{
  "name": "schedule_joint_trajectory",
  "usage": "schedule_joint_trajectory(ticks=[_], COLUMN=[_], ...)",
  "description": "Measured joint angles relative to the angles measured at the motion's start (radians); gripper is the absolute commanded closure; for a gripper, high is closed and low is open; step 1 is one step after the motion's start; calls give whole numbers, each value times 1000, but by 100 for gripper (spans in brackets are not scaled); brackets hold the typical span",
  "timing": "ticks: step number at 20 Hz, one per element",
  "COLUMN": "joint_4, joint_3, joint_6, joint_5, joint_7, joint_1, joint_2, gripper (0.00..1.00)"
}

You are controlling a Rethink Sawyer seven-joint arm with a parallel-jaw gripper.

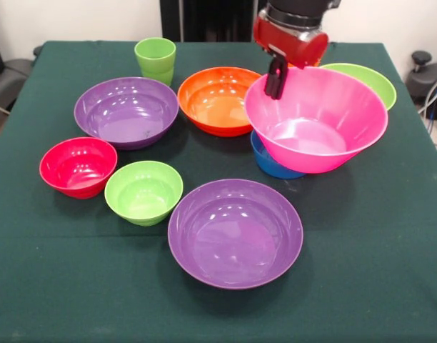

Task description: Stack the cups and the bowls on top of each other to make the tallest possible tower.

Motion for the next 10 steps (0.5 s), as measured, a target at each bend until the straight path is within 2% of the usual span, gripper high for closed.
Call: schedule_joint_trajectory(ticks=[5,10], joint_4=[24,24], joint_3=[1,1], joint_6=[0,-1], joint_5=[-10,-10], joint_7=[0,0], joint_1=[-33,-26], joint_2=[-27,-19], gripper=[100,100])
